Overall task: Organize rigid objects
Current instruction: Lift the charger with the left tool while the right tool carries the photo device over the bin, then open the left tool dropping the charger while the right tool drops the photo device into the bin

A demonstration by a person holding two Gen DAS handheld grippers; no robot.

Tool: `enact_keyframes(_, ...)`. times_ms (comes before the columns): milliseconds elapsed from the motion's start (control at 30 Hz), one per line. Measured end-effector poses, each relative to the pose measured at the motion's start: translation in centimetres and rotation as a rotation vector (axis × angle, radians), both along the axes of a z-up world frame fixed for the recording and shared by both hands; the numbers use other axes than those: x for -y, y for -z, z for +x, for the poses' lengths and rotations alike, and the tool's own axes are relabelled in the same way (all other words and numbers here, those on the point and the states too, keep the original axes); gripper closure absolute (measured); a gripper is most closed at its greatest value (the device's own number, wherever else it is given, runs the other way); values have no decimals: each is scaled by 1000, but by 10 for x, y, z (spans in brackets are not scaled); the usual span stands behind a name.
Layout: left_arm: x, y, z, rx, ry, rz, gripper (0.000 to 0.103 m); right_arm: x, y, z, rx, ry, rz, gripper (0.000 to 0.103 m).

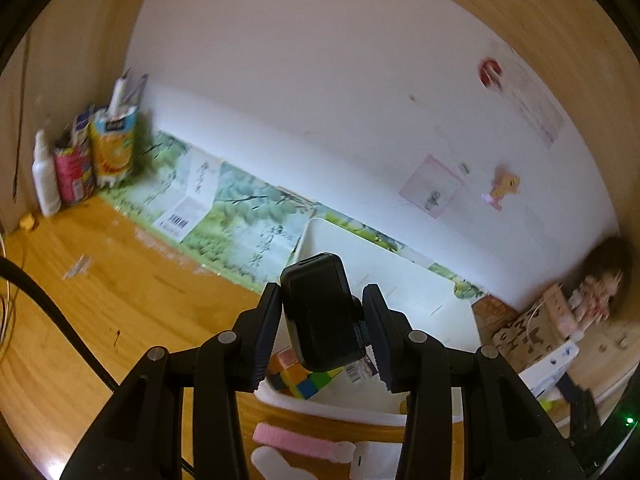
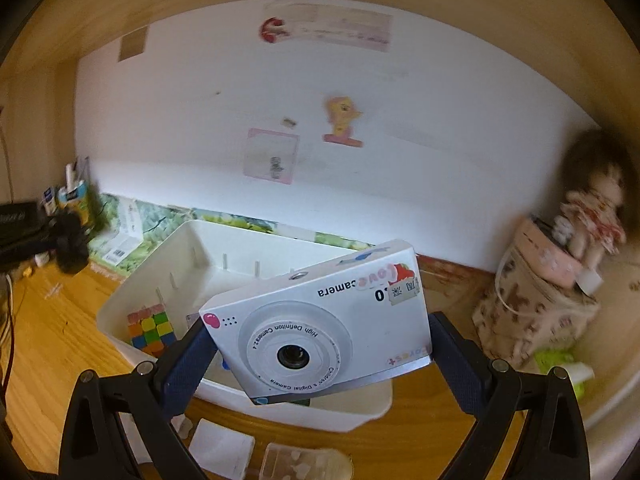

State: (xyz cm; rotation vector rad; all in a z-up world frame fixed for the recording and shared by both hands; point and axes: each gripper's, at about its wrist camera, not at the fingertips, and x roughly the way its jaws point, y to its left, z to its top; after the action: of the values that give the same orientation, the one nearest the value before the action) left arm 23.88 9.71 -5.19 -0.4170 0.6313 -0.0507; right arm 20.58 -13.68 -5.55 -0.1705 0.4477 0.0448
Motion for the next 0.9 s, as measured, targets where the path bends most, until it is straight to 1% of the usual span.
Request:
enact_keyframes(100,19,1,10,-4,34,58,58,-1,8,6,16,-57,-13,2)
enact_keyframes(200,36,3,19,-19,64,98,58,-3,15,11,21,-103,-17,2)
enact_keyframes(400,62,12,35,-58,137,127,57,-11,30,21,20,-170,-57,2)
enact_keyframes(500,73,16,41,-72,163,154,57,-12,35,23,14,-170,-69,2)
enact_keyframes(633,81,24,47,-89,186,169,57,-10,40,29,-21,-154,-70,2)
enact_keyframes(767,85,24,47,-76,201,181,57,-10,44,33,-49,-128,-93,2)
enact_keyframes(867,87,24,47,-74,208,186,56,-10,47,34,-67,-108,-106,2)
enact_keyframes(900,86,23,47,-77,208,180,53,-11,47,35,-73,-103,-111,2)
